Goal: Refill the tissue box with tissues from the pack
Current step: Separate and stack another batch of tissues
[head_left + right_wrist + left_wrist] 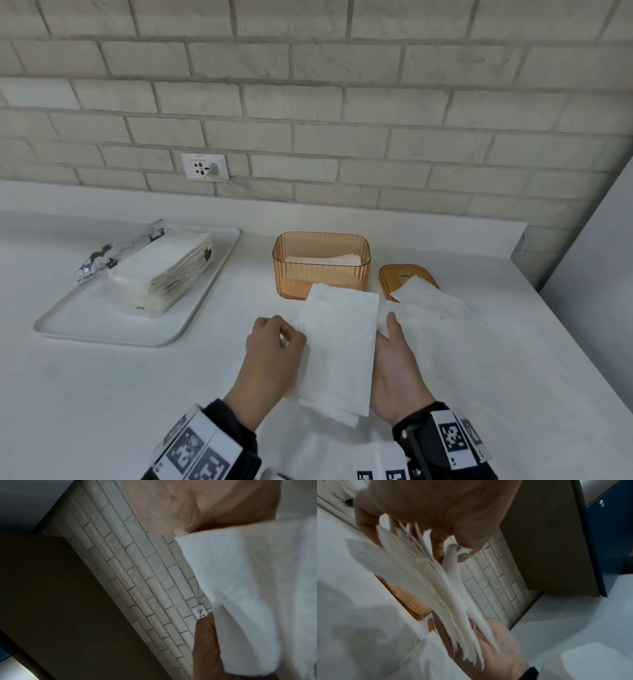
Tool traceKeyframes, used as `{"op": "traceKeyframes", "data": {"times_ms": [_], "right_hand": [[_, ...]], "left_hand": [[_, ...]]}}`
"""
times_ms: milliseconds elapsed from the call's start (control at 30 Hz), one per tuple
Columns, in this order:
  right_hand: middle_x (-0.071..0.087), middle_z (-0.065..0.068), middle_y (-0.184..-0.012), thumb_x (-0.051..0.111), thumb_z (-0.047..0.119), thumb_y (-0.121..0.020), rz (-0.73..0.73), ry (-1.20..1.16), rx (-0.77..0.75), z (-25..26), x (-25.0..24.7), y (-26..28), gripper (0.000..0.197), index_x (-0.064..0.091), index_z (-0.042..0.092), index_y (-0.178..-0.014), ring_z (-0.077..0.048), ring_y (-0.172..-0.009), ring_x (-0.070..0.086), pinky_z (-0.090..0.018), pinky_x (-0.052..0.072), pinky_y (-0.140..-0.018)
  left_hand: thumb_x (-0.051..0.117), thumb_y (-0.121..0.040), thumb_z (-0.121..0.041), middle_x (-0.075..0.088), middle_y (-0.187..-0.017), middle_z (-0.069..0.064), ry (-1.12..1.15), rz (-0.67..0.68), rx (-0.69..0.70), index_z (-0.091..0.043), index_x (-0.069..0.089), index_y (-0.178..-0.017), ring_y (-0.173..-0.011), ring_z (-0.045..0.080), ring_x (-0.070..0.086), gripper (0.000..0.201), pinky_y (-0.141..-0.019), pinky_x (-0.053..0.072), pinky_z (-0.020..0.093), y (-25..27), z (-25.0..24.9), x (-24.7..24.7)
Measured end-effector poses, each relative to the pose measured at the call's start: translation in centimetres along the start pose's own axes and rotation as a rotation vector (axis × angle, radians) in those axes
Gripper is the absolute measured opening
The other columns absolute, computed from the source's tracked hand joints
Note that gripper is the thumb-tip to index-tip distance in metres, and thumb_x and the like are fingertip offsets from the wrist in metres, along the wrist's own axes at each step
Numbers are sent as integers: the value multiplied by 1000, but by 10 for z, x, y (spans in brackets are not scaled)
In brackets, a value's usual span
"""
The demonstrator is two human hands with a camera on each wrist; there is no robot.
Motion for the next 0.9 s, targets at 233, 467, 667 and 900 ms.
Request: {"op": "traceKeyframes", "data": {"times_ms": [233,467,667,900], "right_hand": [[69,-9,-114,47,9,-95,87,320,-74,14,11,-8,28,57,11,-121,-25,-104,65,-39,51,-89],[66,-6,-116,49,10,-94,165,480,-119,19,38,-13,30,54,21,-121,-24,-107,63,-39,50,-93],[65,-4,-116,60,10,-87,187,635,-107,15,35,-18,36,51,21,-120,-23,-107,63,-42,49,-96],[70,-8,-106,61,16,-78,134,168,-58,7,9,-22,34,62,12,-112,-24,-97,64,-39,54,-81]], "left_hand": [[60,-85,-51,66,-100,6,335,235,-193,-18,42,-123,-79,19,63,54,-69,49,31,-23,9,-5],[67,-84,-33,71,-113,8,568,537,-155,-15,59,-121,-102,25,68,42,-79,57,34,-27,-1,18],[64,-86,-26,72,-108,13,722,292,-87,-8,63,-115,-96,29,70,35,-79,56,40,-41,1,1],[65,-82,-20,71,-112,5,1005,270,-109,-13,61,-116,-98,18,70,35,-84,55,40,-47,19,-15]]}}
Point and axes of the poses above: each hand's wrist, its own y-axis away from the middle knuckle, its own x-axis out of the palm, z = x × y, the point moved 9 cm from there along -y, towards the middle knuckle
